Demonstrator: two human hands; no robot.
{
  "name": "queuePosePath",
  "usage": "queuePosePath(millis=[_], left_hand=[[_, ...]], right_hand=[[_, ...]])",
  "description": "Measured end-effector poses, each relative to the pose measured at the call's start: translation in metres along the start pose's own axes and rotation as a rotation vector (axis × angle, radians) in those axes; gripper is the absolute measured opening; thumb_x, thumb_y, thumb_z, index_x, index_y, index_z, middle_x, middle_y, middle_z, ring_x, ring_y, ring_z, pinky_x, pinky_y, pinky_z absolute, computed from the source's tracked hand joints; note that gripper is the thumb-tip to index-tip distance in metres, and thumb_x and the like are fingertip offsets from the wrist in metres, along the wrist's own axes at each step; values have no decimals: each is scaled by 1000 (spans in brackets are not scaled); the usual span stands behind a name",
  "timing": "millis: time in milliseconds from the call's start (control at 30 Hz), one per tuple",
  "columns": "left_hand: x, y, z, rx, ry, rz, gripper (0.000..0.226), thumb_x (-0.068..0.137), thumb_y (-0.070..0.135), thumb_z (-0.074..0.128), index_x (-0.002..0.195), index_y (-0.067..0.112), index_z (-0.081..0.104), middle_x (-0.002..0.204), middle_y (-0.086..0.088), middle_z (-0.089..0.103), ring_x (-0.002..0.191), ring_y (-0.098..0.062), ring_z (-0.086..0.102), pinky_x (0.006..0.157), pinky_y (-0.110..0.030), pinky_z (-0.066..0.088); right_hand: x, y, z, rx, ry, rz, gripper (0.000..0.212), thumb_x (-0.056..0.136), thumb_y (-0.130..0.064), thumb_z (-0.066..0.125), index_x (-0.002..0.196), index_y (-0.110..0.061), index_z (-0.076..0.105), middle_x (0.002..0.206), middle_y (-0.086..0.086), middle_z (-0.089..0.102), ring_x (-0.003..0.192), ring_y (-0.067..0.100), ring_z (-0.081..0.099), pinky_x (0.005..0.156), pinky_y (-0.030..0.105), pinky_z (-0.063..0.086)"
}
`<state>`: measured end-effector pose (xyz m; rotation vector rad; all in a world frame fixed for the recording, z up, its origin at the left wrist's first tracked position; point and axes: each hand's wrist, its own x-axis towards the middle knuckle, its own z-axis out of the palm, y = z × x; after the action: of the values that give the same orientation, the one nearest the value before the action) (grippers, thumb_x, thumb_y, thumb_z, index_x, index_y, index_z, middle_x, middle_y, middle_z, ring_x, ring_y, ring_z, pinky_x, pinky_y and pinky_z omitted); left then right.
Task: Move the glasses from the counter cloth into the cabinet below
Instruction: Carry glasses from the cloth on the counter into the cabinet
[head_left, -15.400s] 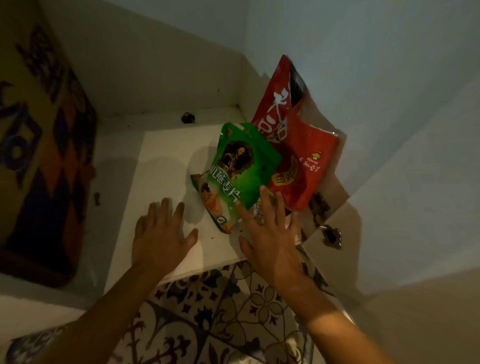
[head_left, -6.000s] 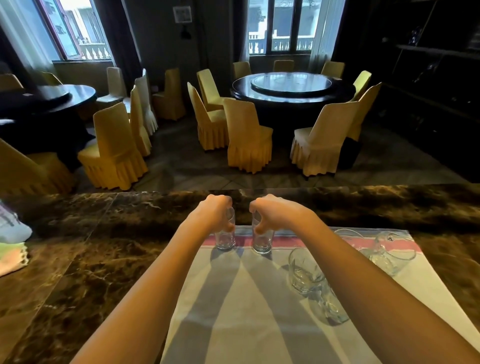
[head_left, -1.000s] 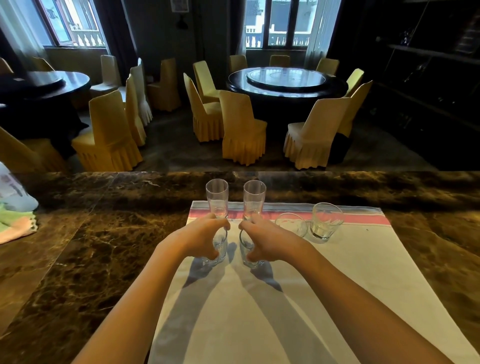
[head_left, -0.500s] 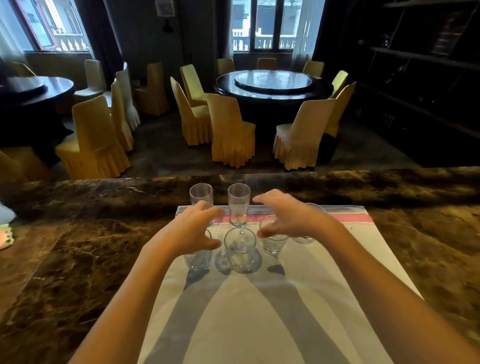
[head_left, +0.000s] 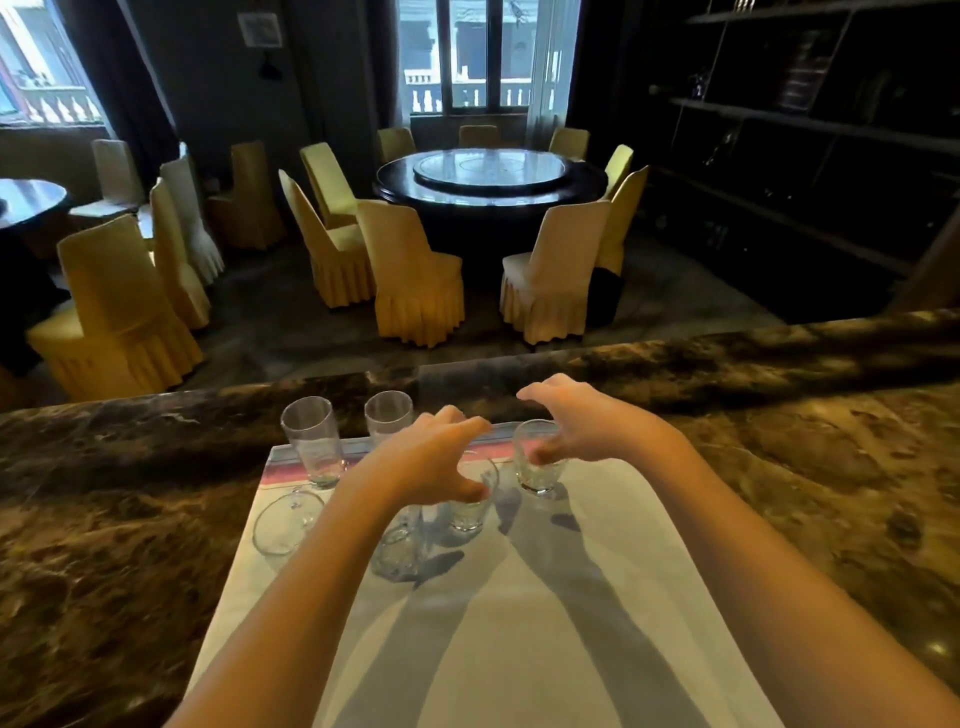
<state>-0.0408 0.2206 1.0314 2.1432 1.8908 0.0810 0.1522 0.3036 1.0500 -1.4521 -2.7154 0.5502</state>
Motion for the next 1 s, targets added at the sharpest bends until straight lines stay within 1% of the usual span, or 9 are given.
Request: queuePosePath(millis=[133, 233, 300, 367, 600, 767, 900, 1000], left_hand=[[14, 2, 24, 46, -92, -37, 78, 79, 45, 78, 144, 40, 36, 143, 1, 42, 124, -23, 46, 101, -42, 49], [19, 1, 37, 36, -116, -64, 78, 79, 41, 79, 143, 42, 35, 142, 1, 43, 124, -23, 48, 100, -41, 51], [21, -1, 42, 38, -106, -67, 78, 80, 40, 79, 144, 42, 34, 143, 1, 44, 123, -23, 49, 98, -38, 51], [23, -1, 46, 42, -92, -73, 77, 80, 39, 79, 144, 41, 35, 142, 1, 44, 122, -22, 49, 95, -36, 51], [27, 6, 47, 2, -73, -113, 71, 78, 37, 81, 138, 38, 44, 134, -1, 49, 111, -22, 54, 91, -33, 55], [21, 18, 45, -29, -54, -130, 69, 77, 35, 82, 137, 34, 47, 133, -2, 49, 106, -20, 54, 87, -30, 54], [5, 33, 44, -104, -36, -131, 69, 76, 34, 83, 136, 33, 48, 135, -2, 50, 109, -20, 54, 89, -30, 52], [-17, 44, 44, -130, -19, -123, 70, 76, 33, 83, 137, 32, 48, 135, -1, 50, 106, -18, 54, 90, -28, 51]], right_hand=[[14, 18, 19, -55, -50, 25, 84, 79, -33, 80, 149, -28, 33, 150, 5, 35, 129, 28, 43, 97, 42, 51], [23, 24, 36, -61, -86, 19, 83, 77, -35, 82, 146, -35, 36, 145, 4, 38, 127, 28, 44, 96, 43, 51], [29, 25, 45, -63, -99, 5, 79, 76, -35, 82, 143, -39, 39, 140, 4, 42, 121, 27, 46, 92, 41, 53], [33, 27, 51, -64, -104, -7, 75, 76, -34, 82, 139, -39, 43, 137, 4, 45, 116, 27, 50, 90, 39, 54], [34, 30, 54, -83, -77, -23, 72, 76, -34, 82, 137, -38, 44, 133, 7, 45, 114, 28, 52, 88, 40, 56], [17, 34, 50, -109, -59, -17, 68, 74, -31, 84, 132, -36, 49, 128, 6, 48, 100, 23, 56, 81, 33, 57], [-3, 37, 45, -140, -67, -35, 69, 75, -29, 84, 134, -36, 49, 129, 5, 48, 98, 21, 57, 78, 31, 58], [-20, 32, 41, -127, -69, -74, 70, 75, -28, 84, 135, -37, 49, 127, 3, 48, 95, 19, 56, 76, 29, 58]])
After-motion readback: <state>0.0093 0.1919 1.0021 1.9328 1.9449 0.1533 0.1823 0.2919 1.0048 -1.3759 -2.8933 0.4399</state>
